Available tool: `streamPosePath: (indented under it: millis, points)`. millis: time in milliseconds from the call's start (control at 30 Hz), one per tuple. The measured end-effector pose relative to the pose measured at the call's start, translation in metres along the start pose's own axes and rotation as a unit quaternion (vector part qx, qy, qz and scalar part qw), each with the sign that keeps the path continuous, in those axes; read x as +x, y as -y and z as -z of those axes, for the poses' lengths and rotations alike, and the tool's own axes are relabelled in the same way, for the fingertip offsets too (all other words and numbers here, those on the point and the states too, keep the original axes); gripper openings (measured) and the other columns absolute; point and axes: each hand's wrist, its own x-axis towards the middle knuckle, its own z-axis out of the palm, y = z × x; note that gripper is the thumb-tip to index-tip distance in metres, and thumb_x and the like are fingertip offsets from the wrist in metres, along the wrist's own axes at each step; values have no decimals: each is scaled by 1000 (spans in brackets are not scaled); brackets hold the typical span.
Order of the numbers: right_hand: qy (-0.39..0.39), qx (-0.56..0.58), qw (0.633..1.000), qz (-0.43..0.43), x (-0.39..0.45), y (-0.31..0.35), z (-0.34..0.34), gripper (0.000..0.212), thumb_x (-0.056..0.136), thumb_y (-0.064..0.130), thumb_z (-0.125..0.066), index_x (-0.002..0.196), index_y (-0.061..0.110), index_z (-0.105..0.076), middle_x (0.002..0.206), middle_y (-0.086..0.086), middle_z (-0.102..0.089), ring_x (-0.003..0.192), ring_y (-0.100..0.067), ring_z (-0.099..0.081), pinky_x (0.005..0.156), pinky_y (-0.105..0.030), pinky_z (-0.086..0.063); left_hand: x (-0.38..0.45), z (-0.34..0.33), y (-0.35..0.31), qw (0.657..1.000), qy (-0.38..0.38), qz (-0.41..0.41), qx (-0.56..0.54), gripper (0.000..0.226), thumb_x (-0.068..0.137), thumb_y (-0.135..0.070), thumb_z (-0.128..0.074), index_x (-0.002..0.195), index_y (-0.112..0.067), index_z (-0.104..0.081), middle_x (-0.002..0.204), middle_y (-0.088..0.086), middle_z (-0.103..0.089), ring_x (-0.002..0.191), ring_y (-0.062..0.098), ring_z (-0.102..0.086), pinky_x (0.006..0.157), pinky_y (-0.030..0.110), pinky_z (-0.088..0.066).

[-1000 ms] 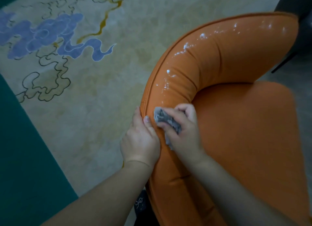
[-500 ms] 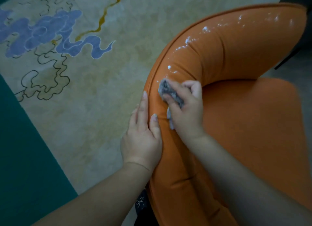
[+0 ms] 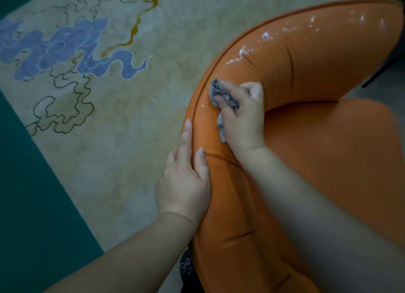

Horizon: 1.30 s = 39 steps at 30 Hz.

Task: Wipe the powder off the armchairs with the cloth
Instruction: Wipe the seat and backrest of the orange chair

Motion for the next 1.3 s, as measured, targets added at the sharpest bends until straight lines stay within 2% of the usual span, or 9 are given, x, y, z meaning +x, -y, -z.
streamPosePath:
  millis: [267,467,567,667,800,933,1033,1167,1300]
  points:
    - [58,45,997,35,-47,12,21,35,83,6,-67,115,20,-65,97,-9,-42,85,4,-47,82,-1,-35,0,0,0,1000,7,-3,-7,60,86,-59,-14,145,-55,-6,138,-5,-49,111,24,-56,83,39,-49]
    - [-19,6,1000,-13,29,6,-7,33,82,13,-65,114,11,-69,98,-6,-39,93,-10,-48,86,-3,-32,-1,0,0,1000,4,0,-10,56,91,-54,-19,145,-55,-5,138,-5,-48,113,21,-54,81,30,-42]
    - [24,31,999,15,-17,15,5,29,84,8,-64,113,15,-68,97,-8,-40,85,8,-47,82,1,-32,-1,0,3,1000,3,-8,-4,58,90,-54,-18,147,-52,-7,137,-5,-49,111,22,-55,80,33,-45]
    - [66,18,996,49,-33,11,18,31,84,12,-65,115,15,-68,97,-6,-42,91,-12,-49,87,-11,-38,0,0,2,1000,1,-11,-9,60,88,-56,-16,147,-52,-9,137,-5,-50,111,22,-55,82,34,-46]
    - [-4,-19,1000,-8,35,-1,-1,32,82,16,-63,113,11,-70,99,-6,-40,96,-26,-52,87,-10,-37,-1,1,0,1000,-5,-8,-14,57,92,-52,-22,147,-51,-9,135,-4,-51,110,22,-56,84,34,-46]
    - [7,19,1000,5,22,6,-8,32,83,13,-64,114,19,-70,98,5,-38,88,-22,-54,88,-17,-44,-1,-1,2,1000,-8,-10,-10,57,91,-53,-21,147,-51,-11,133,-2,-53,105,25,-58,80,37,-48]
    - [67,15,996,59,-23,16,6,36,81,4,-66,115,16,-69,95,-2,-41,87,-8,-46,86,-6,-35,1,-1,4,1000,-8,-11,-10,60,88,-55,-19,148,-49,-14,131,0,-55,104,28,-59,79,40,-50]
    - [50,-25,997,56,22,12,-2,30,79,8,-67,108,11,-72,95,-8,-42,90,-19,-49,82,-2,-32,0,0,1,1000,-4,-10,-13,60,87,-58,-14,146,-53,-8,131,-3,-53,104,24,-58,79,37,-49]
    - [57,-1,997,44,29,19,-12,31,81,11,-65,110,18,-71,96,-8,-41,93,-14,-53,82,-14,-44,-1,1,2,1000,-1,-11,-21,61,86,-59,-13,146,-53,-6,137,-6,-50,110,22,-56,82,36,-48]
